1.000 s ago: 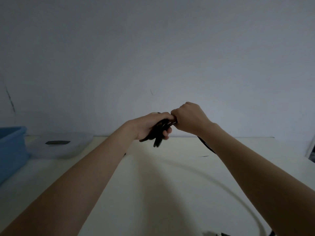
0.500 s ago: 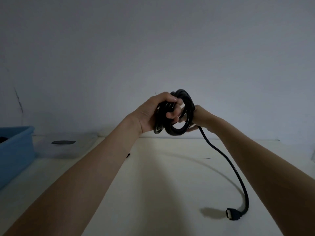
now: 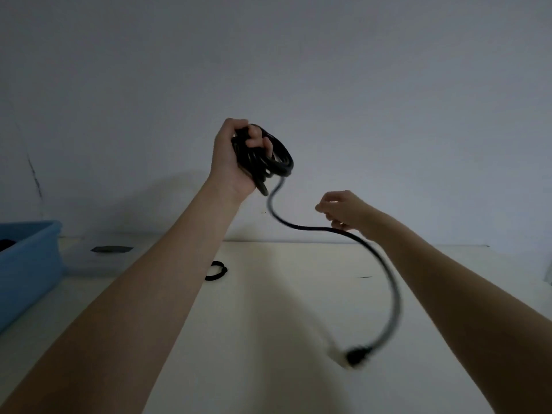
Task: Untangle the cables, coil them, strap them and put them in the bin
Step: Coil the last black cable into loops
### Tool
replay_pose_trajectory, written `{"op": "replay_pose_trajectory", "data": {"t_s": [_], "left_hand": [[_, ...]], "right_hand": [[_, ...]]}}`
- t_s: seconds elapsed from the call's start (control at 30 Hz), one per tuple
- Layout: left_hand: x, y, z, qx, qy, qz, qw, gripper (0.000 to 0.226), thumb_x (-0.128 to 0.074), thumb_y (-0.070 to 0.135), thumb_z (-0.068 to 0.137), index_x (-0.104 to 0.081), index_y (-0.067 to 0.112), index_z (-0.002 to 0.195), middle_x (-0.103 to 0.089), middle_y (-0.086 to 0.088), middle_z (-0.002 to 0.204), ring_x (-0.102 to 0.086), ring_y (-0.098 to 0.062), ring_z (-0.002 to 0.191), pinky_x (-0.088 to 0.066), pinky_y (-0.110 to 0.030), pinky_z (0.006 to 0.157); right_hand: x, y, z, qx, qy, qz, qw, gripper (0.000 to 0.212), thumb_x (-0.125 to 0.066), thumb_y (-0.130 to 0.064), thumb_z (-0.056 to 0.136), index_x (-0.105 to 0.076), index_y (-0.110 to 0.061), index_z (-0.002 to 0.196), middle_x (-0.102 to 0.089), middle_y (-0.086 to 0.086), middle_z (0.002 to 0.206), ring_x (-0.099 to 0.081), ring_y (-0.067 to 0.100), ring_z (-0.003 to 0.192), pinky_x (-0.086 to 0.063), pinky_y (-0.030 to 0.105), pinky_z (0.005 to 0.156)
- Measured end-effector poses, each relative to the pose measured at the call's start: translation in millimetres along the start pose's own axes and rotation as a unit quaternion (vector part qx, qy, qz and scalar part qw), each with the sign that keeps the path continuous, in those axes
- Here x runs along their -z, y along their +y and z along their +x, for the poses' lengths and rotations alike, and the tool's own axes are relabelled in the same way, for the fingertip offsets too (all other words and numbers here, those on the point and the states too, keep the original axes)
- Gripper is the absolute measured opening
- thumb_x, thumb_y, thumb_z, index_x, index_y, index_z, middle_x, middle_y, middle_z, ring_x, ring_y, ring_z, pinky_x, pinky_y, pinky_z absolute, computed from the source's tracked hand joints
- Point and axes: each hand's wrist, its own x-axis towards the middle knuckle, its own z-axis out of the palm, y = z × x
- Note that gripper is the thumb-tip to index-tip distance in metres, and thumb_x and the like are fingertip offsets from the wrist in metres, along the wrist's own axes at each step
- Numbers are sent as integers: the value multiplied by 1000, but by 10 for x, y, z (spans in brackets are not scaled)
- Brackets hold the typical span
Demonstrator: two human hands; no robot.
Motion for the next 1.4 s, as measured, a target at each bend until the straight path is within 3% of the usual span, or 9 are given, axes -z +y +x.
{"op": "replay_pose_trajectory", "data": {"t_s": [0.1, 0.3, 0.57, 0.67, 0.9, 1.07, 1.17, 1.27, 1.4], "left_hand": [[-56, -40, 2, 19, 12, -9, 1000, 44, -44, 12, 90, -49, 8, 46, -48, 2, 49, -43, -5, 34, -48, -19, 48], [-148, -112, -149, 161, -78, 46, 983, 9, -49, 14, 78, -43, 10, 73, -49, 2, 48, -41, -2, 30, -45, -16, 40], [-294, -123, -203, 221, -118, 141, 958, 14, -49, 20, 79, -47, 7, 76, -52, 3, 45, -43, -3, 29, -46, -16, 42], [-280, -99, -151, 196, -74, 125, 970, 15, -48, 16, 86, -46, 8, 74, -53, 1, 49, -44, -3, 31, -47, -17, 43], [-247, -70, -55, 160, 11, 129, 979, 29, -49, 13, 88, -47, 8, 59, -50, 0, 51, -41, -4, 33, -49, -19, 47], [-184, -87, -179, 264, -60, 249, 930, 15, -48, 19, 83, -48, 8, 73, -46, 4, 43, -36, -3, 29, -43, -15, 41], [-209, -53, -242, 289, -128, 289, 904, 15, -46, 23, 76, -48, 9, 74, -43, 6, 38, -33, -4, 26, -41, -13, 39], [-233, -69, -260, 273, -150, 300, 902, 15, -44, 24, 75, -48, 9, 75, -42, 6, 37, -32, -4, 26, -40, -13, 40], [-225, -111, -274, 261, -174, 244, 918, 17, -40, 24, 75, -48, 9, 73, -40, 7, 34, -32, -4, 25, -40, -13, 39]], "right_hand": [[-147, -108, 35, 6, -6, 88, 996, 30, -58, -30, 91, -52, -8, 109, -57, 7, 96, -62, 21, 80, -53, 33, 80], [-283, -134, 138, 45, -113, 130, 984, 51, -47, -29, 97, -28, -23, 144, -34, -3, 147, -35, 19, 132, -23, 44, 111], [-285, -304, 175, 117, -1, 189, 975, 22, -50, -10, 91, -58, -15, 72, -63, -10, 65, -59, 6, 66, -46, 26, 72], [-277, -269, 48, 118, -2, 95, 988, 12, -55, -1, 90, -64, -3, 82, -66, 5, 68, -63, 11, 57, -56, 22, 62], [-61, -301, 55, 182, 275, 104, 938, 20, -60, -6, 84, -59, -5, 104, -62, 5, 82, -58, 10, 63, -48, 25, 66], [68, -342, 58, 318, 181, -195, 910, 56, -61, -4, 86, -40, -13, 137, -43, -1, 133, -36, 13, 122, -27, 28, 105], [64, -364, 14, 281, 116, -81, 949, 20, -49, -8, 95, -62, -3, 109, -64, 10, 94, -60, 18, 87, -46, 23, 80], [-10, -394, -33, 212, 90, 79, 970, 29, -42, -7, 98, -55, -7, 73, -51, 9, 64, -51, 11, 47, -42, 16, 45], [-119, -221, -2, 74, 64, -67, 993, 40, -49, -18, 95, -40, -10, 57, -41, 5, 50, -41, 16, 38, -35, 22, 39]]}}
